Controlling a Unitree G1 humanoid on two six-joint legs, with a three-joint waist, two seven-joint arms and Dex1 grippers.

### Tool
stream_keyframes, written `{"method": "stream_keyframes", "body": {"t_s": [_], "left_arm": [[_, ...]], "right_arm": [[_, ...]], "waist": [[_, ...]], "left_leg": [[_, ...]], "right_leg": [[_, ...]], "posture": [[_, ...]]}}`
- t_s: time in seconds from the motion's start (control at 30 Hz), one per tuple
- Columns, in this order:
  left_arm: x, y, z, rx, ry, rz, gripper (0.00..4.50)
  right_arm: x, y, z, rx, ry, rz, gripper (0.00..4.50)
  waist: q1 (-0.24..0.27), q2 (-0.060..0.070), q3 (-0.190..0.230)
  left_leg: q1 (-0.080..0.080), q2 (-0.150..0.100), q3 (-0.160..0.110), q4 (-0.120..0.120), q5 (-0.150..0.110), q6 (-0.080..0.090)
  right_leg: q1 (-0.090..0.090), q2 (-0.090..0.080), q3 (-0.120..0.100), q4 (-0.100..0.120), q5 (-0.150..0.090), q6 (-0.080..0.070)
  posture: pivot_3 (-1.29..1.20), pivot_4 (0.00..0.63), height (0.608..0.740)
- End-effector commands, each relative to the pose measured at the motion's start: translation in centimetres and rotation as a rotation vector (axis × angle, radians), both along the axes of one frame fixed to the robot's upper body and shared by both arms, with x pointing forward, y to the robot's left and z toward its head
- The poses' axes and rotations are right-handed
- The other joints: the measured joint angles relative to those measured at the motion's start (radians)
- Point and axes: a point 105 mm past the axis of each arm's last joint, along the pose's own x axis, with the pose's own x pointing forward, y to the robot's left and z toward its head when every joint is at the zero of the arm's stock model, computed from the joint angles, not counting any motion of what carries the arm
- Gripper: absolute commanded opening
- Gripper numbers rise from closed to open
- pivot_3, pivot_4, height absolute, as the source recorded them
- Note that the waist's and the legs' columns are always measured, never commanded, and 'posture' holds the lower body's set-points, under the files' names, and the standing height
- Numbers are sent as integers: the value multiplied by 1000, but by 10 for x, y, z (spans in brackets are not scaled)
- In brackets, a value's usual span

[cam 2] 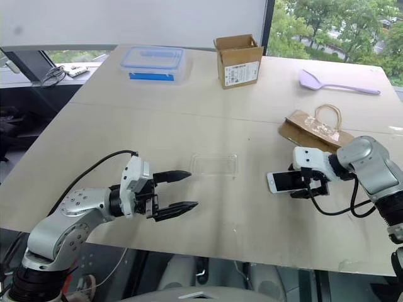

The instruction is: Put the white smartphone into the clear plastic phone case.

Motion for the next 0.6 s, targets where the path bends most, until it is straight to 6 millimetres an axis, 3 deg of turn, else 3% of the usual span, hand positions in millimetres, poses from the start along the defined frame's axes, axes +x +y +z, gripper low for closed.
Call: {"method": "stream_keyframes", "body": {"t_s": [0.03, 0.2, 0.33, 0.47, 0.53, 0.6], "left_arm": [[-2, 2, 8, -4, -44, 7, 4500], [-6, 14, -2, 15, -15, 69, 4500], [-7, 16, -5, 12, -8, 99, 4500], [-7, 12, -6, 15, -4, 95, 4500], [-7, 10, -7, 13, -2, 89, 4500], [-5, 8, -7, 10, -1, 83, 4500]], "right_arm": [[-4, -2, -11, -17, 29, -17, 2974], [-5, 5, -6, 56, 2, -201, 2931], [-8, 40, 14, 332, 51, -463, 2930], [-10, 51, 17, 377, 12, -653, 2930], [-15, 56, 16, 341, -19, -659, 3900], [-16, 59, 15, 298, -76, -647, 4430]], "waist": [[0, -1, -1], [0, -2, -2], [-7, -3, -4], [-1, -1, -4], [1, -1, -4], [3, -1, -4]], "left_leg": [[0, 0, 0, 0, 0, 0], [1, 1, 0, 0, 0, 0], [1, 2, -1, -1, -2, -4], [0, 2, -1, -3, -2, -5], [-1, 1, 0, -3, -3, -5], [-1, 0, 1, -4, -3, -5]], "right_leg": [[0, 0, 0, 0, 0, 0], [0, -3, 0, 0, 0, 0], [0, -5, 0, 1, 1, -1], [-3, -5, 1, 1, 1, -2], [-3, -6, 1, 0, 1, -2], [-4, -8, 1, -1, 1, -2]], "posture": [[0, 150, 740], [0, 150, 740], [0, 150, 740], [0, 150, 740], [0, 150, 740], [0, 150, 740]]}}
